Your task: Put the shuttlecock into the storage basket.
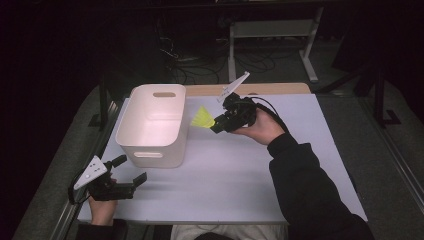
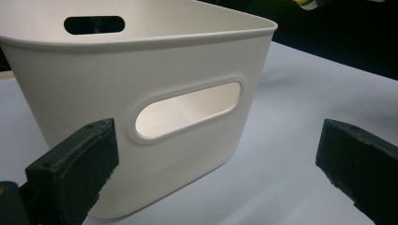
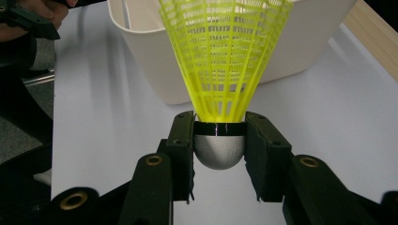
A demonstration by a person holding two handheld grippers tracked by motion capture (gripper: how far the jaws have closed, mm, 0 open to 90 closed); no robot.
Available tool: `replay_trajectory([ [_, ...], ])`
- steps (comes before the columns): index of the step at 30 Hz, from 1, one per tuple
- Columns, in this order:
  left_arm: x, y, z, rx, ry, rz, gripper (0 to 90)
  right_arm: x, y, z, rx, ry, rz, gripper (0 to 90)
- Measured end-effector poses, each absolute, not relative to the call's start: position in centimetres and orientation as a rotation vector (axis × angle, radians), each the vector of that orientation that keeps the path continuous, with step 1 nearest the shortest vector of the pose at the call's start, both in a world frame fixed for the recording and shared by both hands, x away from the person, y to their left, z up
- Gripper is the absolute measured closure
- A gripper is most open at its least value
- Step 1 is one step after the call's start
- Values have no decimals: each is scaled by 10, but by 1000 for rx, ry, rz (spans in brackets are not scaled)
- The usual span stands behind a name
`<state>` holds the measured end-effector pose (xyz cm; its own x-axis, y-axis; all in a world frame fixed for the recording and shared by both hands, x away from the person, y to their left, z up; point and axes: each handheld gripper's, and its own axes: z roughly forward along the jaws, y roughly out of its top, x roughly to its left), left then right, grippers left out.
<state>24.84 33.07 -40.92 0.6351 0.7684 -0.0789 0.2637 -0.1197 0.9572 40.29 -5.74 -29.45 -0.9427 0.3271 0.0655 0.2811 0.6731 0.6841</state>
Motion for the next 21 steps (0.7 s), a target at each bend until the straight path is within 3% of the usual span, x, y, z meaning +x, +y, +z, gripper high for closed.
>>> replay_trajectory([
  [21, 248, 331, -409, 1684, 854, 537, 0, 414, -46, -269, 468, 2807, 1123, 631],
])
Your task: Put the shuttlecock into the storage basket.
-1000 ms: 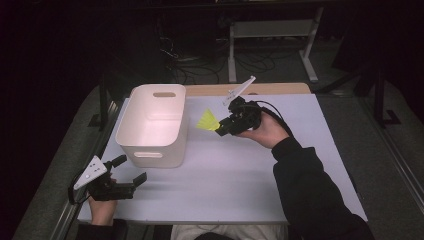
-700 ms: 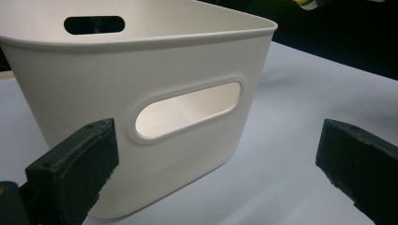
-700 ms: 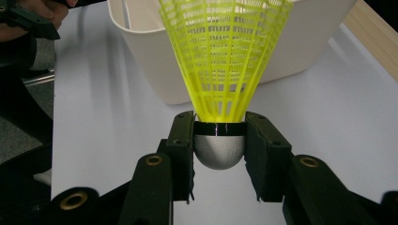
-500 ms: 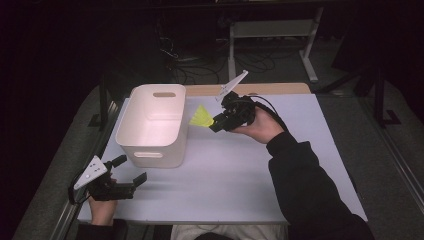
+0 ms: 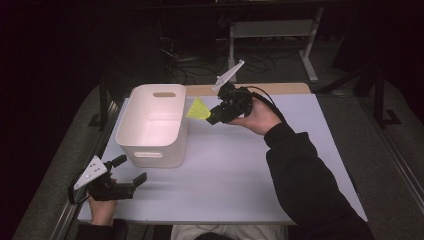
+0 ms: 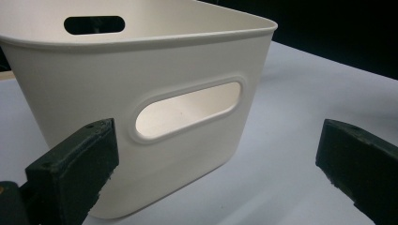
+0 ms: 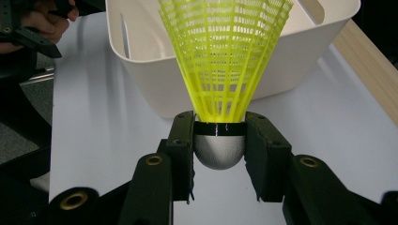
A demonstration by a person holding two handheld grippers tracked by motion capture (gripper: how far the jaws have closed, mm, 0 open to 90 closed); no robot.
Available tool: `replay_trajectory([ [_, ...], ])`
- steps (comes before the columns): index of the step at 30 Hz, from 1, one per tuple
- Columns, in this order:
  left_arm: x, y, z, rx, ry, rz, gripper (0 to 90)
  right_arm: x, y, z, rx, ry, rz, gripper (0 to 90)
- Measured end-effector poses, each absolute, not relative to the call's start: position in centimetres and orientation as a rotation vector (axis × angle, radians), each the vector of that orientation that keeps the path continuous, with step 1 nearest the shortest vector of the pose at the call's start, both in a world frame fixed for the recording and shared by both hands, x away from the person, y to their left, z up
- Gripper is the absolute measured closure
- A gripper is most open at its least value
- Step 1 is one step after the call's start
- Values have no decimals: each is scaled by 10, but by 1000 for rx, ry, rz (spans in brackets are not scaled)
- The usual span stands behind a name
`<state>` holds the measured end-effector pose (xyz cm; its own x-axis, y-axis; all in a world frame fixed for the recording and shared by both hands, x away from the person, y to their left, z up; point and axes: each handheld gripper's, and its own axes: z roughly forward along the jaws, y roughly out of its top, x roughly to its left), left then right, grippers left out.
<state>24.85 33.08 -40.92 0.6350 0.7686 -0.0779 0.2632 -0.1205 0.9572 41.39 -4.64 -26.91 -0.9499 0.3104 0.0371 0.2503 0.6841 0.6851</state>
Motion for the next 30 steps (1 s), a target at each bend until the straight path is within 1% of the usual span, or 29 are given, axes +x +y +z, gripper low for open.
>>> replay_trajectory([
  [30, 248, 331, -409, 1683, 852, 536, 0, 423, -2, -247, 354, 2828, 1125, 631],
])
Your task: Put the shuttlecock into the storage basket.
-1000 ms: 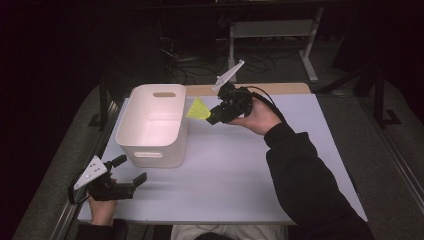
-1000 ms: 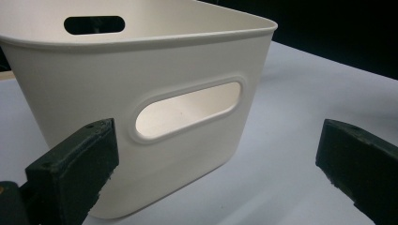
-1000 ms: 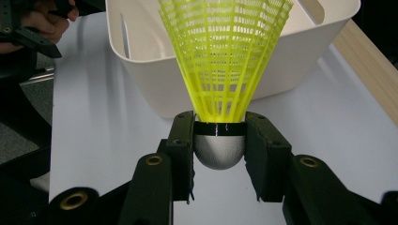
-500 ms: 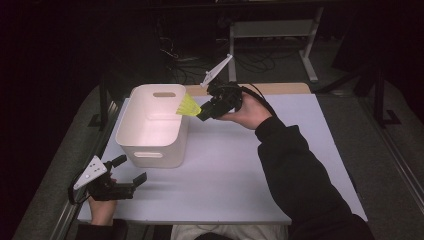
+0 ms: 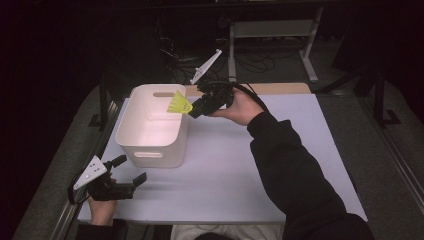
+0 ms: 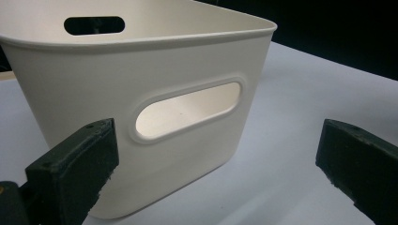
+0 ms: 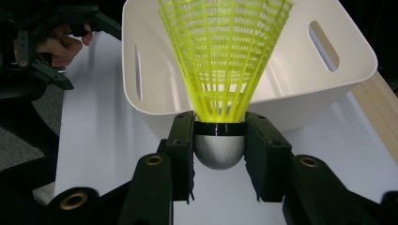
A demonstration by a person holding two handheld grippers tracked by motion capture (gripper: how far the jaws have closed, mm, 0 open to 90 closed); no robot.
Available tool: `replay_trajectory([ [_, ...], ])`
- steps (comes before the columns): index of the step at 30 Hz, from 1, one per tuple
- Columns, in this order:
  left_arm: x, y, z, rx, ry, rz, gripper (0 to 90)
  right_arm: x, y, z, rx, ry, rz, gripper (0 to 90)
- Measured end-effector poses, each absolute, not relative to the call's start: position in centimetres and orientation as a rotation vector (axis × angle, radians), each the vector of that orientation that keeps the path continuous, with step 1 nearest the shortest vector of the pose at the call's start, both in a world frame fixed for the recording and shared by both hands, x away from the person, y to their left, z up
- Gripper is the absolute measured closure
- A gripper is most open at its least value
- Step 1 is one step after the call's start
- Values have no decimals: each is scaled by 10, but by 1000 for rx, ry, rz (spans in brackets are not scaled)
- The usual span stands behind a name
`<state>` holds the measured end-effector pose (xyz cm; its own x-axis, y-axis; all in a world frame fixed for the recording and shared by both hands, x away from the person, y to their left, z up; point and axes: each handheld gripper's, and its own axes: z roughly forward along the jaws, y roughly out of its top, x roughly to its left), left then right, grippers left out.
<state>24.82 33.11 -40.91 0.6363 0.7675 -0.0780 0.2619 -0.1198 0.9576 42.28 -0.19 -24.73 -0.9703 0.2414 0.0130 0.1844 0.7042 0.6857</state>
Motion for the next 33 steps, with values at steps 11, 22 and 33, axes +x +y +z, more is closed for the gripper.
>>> replay_trajectory([
  [11, 248, 331, -409, 1684, 852, 537, 0, 425, 12, -248, 329, 2841, 1126, 631],
  [22, 248, 331, -409, 1682, 853, 537, 0, 426, 27, -244, 292, 2849, 1141, 631],
  [33, 248, 331, -409, 1682, 852, 537, 0, 428, 39, -249, 274, 2862, 1157, 631],
])
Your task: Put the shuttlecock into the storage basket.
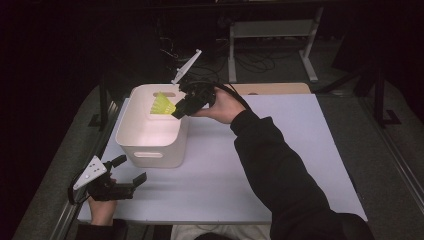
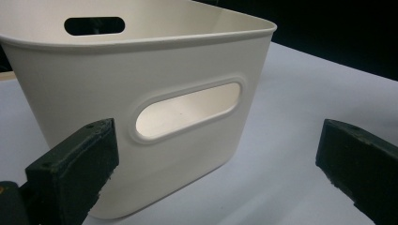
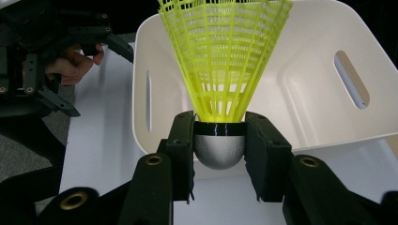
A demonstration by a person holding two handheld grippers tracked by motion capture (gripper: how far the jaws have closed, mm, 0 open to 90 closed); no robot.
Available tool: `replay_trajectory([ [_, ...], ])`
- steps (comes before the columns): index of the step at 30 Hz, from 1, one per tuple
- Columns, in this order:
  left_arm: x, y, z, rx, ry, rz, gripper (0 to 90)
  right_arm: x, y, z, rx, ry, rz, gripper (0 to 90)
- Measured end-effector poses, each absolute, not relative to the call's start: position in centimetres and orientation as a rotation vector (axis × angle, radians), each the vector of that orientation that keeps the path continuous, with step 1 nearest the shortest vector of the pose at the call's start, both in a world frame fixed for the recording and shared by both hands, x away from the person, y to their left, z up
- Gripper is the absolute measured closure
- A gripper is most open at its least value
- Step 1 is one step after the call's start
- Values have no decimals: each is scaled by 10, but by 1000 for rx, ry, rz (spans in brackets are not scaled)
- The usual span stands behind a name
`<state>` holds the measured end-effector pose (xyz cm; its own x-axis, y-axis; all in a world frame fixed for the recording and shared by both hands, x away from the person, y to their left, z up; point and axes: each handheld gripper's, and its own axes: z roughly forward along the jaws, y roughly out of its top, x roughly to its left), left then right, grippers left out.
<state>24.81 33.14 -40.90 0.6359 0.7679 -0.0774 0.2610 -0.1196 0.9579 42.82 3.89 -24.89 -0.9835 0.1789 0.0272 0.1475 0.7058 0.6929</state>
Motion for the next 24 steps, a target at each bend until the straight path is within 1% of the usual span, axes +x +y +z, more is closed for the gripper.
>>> replay_trajectory([
  [14, 248, 331, -409, 1681, 852, 535, 0, 427, 52, -258, 254, 2886, 1165, 631],
  [24, 248, 331, -409, 1680, 852, 535, 0, 426, 63, -273, 237, 2902, 1198, 632],
])
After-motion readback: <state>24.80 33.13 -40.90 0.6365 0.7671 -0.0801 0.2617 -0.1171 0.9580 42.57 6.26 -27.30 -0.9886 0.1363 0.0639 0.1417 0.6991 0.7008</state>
